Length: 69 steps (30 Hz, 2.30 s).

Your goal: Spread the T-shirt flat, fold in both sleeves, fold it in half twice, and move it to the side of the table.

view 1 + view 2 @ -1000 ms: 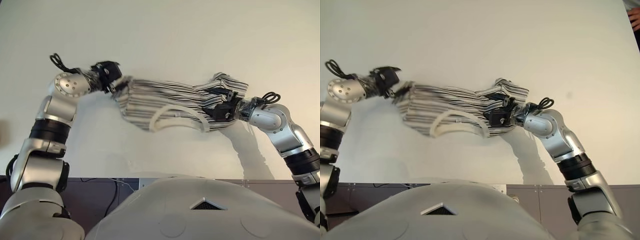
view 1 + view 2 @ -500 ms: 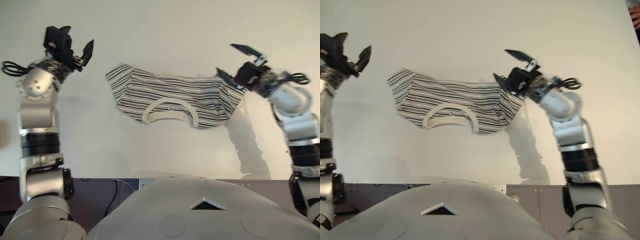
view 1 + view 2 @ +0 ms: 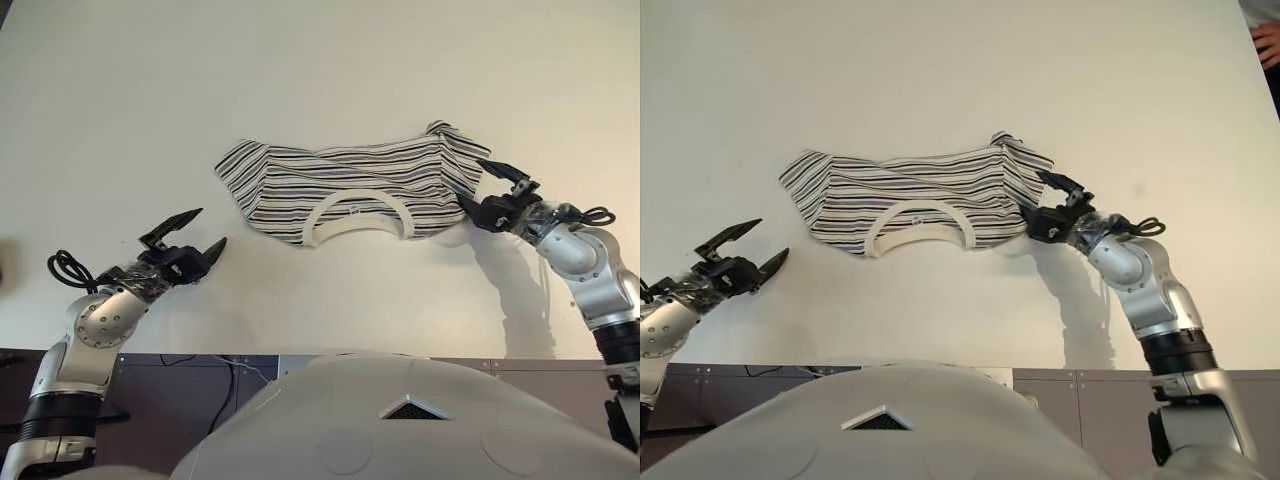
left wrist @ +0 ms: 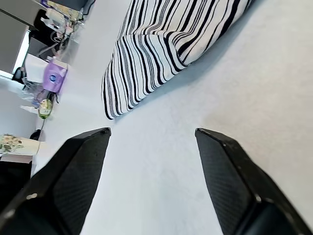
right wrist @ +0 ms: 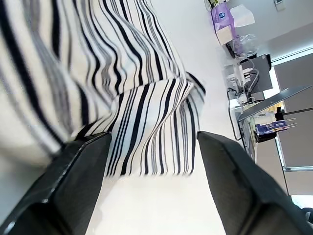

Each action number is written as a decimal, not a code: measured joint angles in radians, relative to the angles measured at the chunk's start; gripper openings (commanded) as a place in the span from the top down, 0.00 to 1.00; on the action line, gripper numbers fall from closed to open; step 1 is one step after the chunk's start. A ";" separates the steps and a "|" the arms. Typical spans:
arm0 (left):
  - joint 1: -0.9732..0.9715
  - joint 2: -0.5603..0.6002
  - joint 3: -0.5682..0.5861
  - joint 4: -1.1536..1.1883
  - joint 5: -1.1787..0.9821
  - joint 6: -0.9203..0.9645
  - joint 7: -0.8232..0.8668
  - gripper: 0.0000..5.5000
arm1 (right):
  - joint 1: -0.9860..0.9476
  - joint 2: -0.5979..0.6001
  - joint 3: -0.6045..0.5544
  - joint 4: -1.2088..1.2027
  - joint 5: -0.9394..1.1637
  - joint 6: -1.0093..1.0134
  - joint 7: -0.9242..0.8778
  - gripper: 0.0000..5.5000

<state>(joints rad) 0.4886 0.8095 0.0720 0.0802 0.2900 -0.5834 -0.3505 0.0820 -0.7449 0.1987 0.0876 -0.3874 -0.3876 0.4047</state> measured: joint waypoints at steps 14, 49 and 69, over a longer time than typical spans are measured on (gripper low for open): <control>-0.192 0.015 -0.139 -0.007 0.280 -0.009 0.062 0.41 | 0.088 -0.208 -0.034 -0.103 -0.150 -0.204 0.077 0.41; -0.288 -0.052 -0.205 0.085 0.080 0.019 0.118 0.98 | -0.015 0.006 0.026 -0.101 0.052 0.006 0.085 0.98; -1.351 -0.251 0.178 0.440 -0.799 1.017 -0.164 0.98 | -0.850 0.320 -0.239 0.204 0.686 0.674 0.311 0.98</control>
<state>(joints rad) -0.8621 0.5586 0.2501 0.5207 -0.5088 0.4333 -0.5140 -0.7683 -0.4249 -0.0402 0.2916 0.2991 0.2864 0.7157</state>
